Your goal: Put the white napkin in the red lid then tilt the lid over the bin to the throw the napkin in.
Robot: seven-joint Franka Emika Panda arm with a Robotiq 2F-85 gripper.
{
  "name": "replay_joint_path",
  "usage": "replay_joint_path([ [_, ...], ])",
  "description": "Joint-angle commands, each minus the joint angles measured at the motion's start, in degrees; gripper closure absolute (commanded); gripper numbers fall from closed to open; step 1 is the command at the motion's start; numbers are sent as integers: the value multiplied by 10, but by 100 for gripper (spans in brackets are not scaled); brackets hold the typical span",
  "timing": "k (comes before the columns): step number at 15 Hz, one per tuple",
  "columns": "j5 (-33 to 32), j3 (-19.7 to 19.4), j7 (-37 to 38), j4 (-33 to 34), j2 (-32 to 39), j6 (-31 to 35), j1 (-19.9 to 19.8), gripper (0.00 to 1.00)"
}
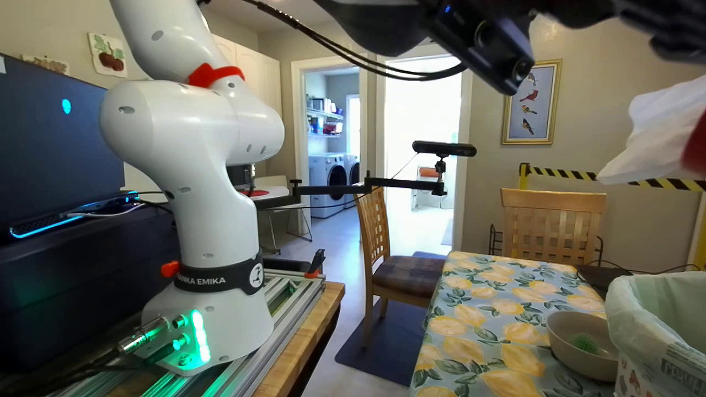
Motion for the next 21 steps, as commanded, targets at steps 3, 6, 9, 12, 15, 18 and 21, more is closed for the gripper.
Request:
replay_joint_path([
  [3, -146, 8, 176, 85, 68, -27, 6, 99],
  [6, -136, -16, 155, 67, 51, -29, 32, 95],
  [9, -137, -15, 166, 79, 72, -30, 36, 95],
  [12, -139, -15, 177, 100, 97, -43, 39, 99],
  [15, -143, -19, 188, 113, 122, -53, 48, 99],
  [18, -147, -15, 205, 130, 153, -62, 55, 99],
  [21, -158, -6, 232, 156, 190, -83, 67, 99],
])
